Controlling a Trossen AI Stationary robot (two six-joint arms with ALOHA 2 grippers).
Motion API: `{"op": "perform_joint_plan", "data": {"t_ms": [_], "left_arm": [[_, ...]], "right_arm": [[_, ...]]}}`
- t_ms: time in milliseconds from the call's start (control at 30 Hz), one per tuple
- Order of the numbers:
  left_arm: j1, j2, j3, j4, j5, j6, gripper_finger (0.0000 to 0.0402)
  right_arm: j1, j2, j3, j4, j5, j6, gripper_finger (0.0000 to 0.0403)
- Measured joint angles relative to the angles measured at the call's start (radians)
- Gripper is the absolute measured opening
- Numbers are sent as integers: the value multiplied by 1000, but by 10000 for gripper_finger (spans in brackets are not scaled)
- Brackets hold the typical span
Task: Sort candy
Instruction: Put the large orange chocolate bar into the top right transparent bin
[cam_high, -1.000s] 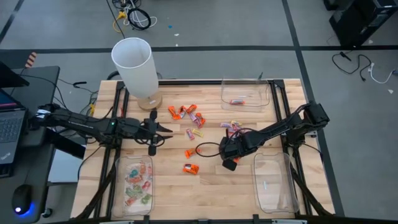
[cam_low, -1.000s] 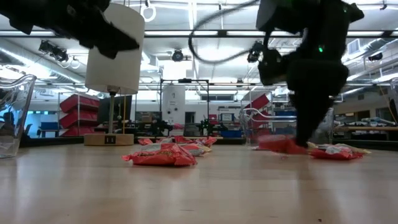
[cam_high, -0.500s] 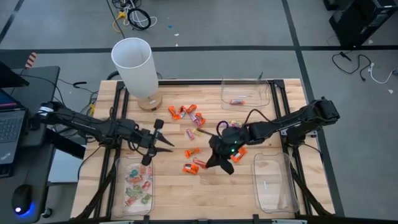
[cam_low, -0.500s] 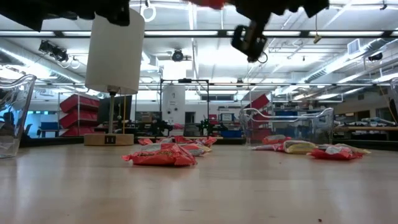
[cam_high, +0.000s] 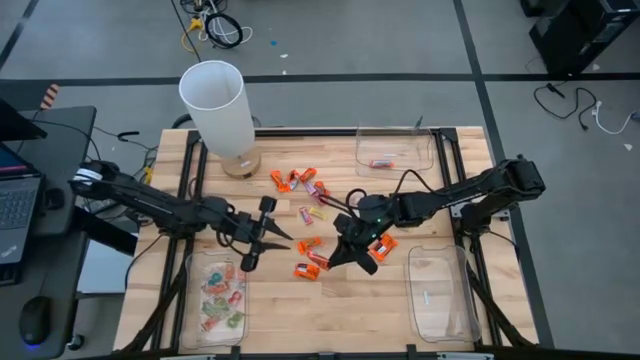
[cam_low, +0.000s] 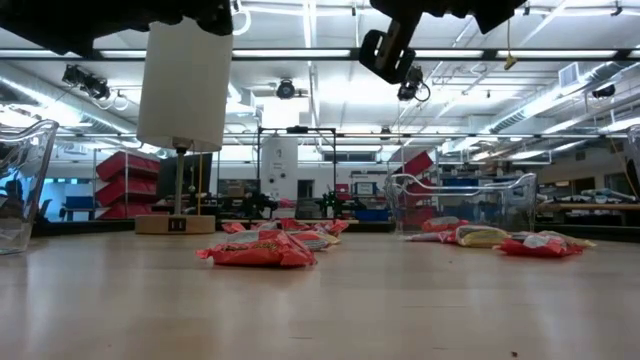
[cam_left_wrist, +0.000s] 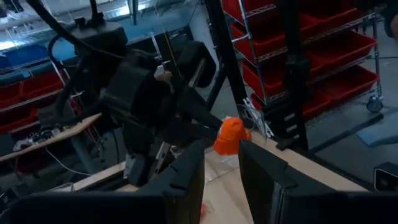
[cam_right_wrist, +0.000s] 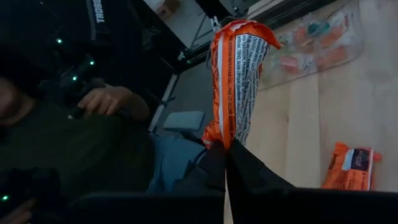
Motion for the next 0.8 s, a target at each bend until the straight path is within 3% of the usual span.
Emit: {"op": "perform_joint_plan", "data": {"t_ms": [267,800], "left_arm": [[0,128,80,-11,36,1,102],[2,158,118,-18,38,-30,102]], "right_arm": [[-23,0,0,13,-11,-1,0],[-28,0,0,15,-29,-16,0]]}}
